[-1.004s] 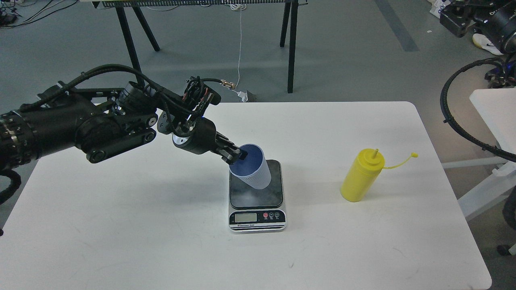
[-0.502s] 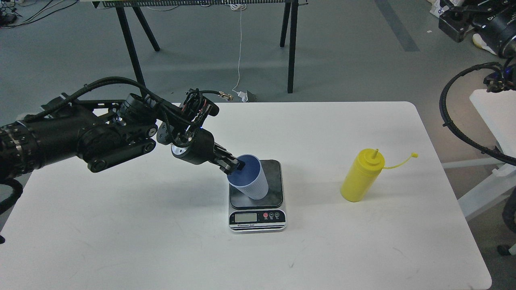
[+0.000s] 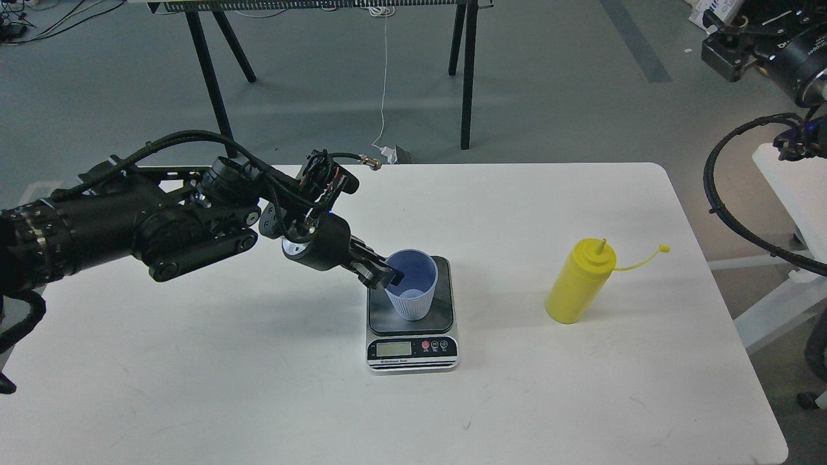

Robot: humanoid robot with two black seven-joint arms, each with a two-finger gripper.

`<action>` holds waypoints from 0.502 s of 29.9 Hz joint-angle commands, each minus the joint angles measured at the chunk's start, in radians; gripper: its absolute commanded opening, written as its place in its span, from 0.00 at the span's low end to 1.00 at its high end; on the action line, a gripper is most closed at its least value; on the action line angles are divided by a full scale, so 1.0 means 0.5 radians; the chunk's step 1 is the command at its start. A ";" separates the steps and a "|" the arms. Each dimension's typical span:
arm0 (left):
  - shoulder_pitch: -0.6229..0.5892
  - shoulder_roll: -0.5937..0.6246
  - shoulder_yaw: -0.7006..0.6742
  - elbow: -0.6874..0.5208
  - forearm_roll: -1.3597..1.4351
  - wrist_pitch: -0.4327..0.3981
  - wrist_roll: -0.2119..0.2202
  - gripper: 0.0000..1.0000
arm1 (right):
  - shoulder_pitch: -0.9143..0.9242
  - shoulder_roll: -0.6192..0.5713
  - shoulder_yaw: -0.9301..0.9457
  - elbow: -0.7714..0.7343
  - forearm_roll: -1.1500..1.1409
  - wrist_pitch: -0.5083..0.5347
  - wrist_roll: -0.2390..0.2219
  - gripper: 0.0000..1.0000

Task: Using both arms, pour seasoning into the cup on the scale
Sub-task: 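Open the left gripper and withdraw it from the cup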

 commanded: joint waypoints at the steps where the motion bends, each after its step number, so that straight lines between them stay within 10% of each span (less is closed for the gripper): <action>1: -0.011 0.031 -0.019 0.000 -0.025 0.000 0.000 0.78 | -0.003 0.003 -0.014 0.007 0.002 0.003 0.000 0.99; 15: -0.063 0.454 -0.482 0.141 -0.969 0.000 0.000 0.97 | 0.125 -0.070 -0.282 0.163 0.033 0.022 0.000 0.99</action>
